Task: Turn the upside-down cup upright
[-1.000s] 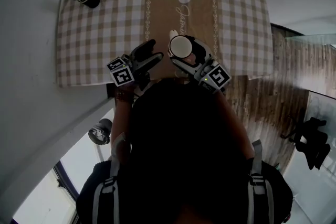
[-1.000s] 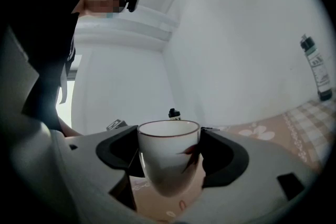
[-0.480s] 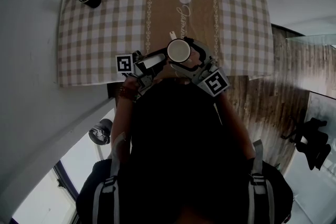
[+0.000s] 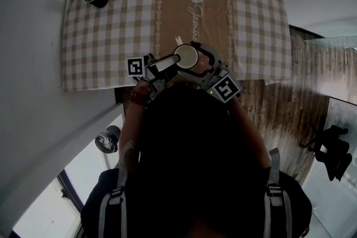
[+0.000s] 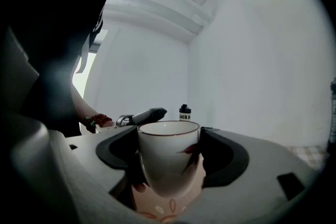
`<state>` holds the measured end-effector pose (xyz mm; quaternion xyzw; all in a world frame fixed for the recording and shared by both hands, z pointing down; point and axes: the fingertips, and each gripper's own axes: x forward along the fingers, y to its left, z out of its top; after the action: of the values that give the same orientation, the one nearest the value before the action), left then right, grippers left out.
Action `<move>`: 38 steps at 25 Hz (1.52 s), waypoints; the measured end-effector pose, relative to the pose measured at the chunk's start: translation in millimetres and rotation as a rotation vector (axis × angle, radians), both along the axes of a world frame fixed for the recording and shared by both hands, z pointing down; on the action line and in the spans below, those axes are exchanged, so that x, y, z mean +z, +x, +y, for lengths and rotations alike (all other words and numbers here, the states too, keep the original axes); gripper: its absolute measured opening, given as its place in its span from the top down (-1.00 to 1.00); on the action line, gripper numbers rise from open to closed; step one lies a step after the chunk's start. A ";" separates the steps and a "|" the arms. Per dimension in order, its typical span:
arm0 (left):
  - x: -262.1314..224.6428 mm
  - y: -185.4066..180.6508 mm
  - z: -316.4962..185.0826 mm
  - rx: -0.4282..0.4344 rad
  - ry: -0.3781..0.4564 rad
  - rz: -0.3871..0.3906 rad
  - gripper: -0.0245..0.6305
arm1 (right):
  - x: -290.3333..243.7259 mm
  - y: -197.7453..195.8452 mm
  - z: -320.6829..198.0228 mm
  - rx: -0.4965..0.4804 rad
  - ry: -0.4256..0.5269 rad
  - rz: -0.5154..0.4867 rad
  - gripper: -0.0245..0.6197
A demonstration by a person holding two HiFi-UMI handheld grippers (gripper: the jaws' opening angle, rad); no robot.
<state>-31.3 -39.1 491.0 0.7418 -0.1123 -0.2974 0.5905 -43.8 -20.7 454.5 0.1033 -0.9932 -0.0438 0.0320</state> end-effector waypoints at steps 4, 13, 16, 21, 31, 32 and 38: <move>1.5 1.2 0.2 -0.025 -0.002 -0.002 -0.58 | 1.4 2.1 1.2 -0.004 -0.013 -0.005 -0.25; 2.3 -6.8 -2.5 -0.093 0.014 -0.004 -0.58 | 8.0 -1.3 1.2 -0.008 -0.005 0.068 -0.28; 0.2 -10.9 -5.2 -0.117 0.030 -0.013 -0.58 | 5.4 -3.6 -0.3 0.002 0.006 0.060 -0.28; 1.4 -13.2 -8.6 -0.140 0.052 -0.055 -0.57 | 7.0 -3.1 -2.3 0.001 0.004 0.071 -0.28; 1.1 -29.1 -16.1 -0.208 0.046 0.002 -0.57 | 8.0 -2.2 -4.4 -0.019 -0.035 0.062 -0.28; -0.6 -30.9 -16.8 -0.213 0.051 0.009 -0.57 | 9.7 -2.4 -4.0 -0.017 -0.030 0.075 -0.28; -1.6 -33.6 -15.4 -0.215 0.097 -0.061 -0.57 | 4.5 2.7 -9.1 -0.021 -0.221 -0.042 -0.29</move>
<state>-64.9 -54.5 489.4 0.7620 -0.1948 -0.3414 0.5146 -41.1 -29.8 459.0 0.0897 -0.9934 0.0678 0.0218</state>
